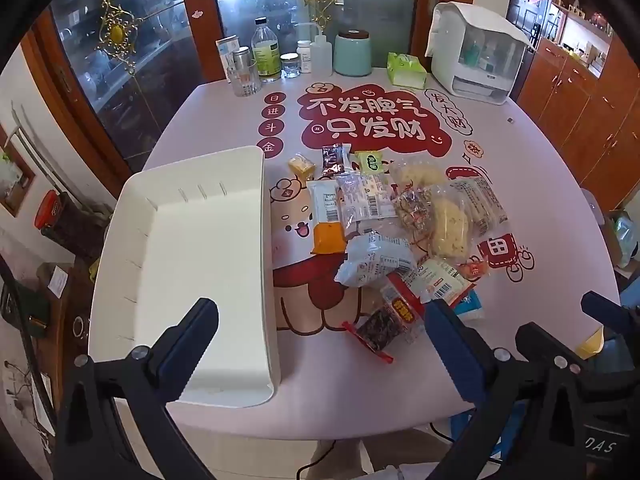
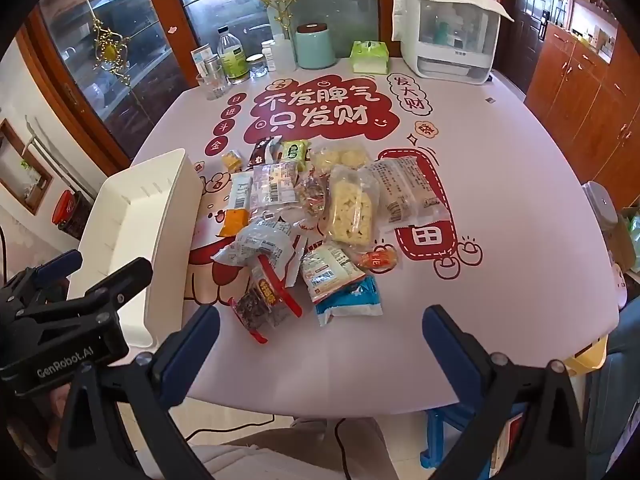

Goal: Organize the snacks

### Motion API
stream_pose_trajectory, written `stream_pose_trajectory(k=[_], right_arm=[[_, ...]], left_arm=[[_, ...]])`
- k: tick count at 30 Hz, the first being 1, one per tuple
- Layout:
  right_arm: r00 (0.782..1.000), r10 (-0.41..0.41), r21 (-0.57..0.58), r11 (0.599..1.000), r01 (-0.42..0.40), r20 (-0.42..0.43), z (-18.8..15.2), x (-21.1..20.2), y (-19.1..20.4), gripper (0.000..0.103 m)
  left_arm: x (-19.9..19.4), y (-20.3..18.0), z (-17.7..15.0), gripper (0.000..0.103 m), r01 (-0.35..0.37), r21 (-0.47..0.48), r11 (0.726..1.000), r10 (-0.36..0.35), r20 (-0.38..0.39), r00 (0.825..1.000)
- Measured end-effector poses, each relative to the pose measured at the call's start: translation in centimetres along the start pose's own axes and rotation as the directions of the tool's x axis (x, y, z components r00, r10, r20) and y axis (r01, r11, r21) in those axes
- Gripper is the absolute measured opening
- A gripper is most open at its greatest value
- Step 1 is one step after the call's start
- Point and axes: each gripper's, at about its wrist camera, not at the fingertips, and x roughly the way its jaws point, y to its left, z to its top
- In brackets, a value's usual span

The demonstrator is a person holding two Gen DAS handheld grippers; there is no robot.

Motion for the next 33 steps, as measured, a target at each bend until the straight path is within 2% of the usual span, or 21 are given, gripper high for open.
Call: stream_pose_trajectory(k=[6, 8, 18, 33], right_arm=[[1.0, -0.004, -0.004, 1.0, 0.004, 0.006, 0.0, -0.1, 0.0, 0.102], [1.0, -0.001, -0.002, 1.0, 0.001, 0.006, -0.1, -0.2, 0.0, 0.102], [1.0, 0.003, 0.002, 1.0, -0.003, 0.01, 0.0, -0.4, -0.5, 0.102], [0.999, 0.012, 0.002, 1.0, -0.012, 0.031, 1.0, -0.8, -0.8, 0.101]], left_arm=[[-0.3, 0.9, -0.2, 0.102, 0.023, -0.017, 1.0, -0.023, 0.004, 1.0], [-0.4, -0.2, -0.6, 0.101, 0.019, -0.003, 1.0, -0.019, 0.005, 1.0], [-0.5, -0.4, -0.5, 0.101, 0.045, -0.002, 0.999, -0.045, 0.004, 0.999], [-0.8, -0.7, 0.4, 0.101, 0.025, 0.02, 0.999, -0.026, 0.044, 0.999]])
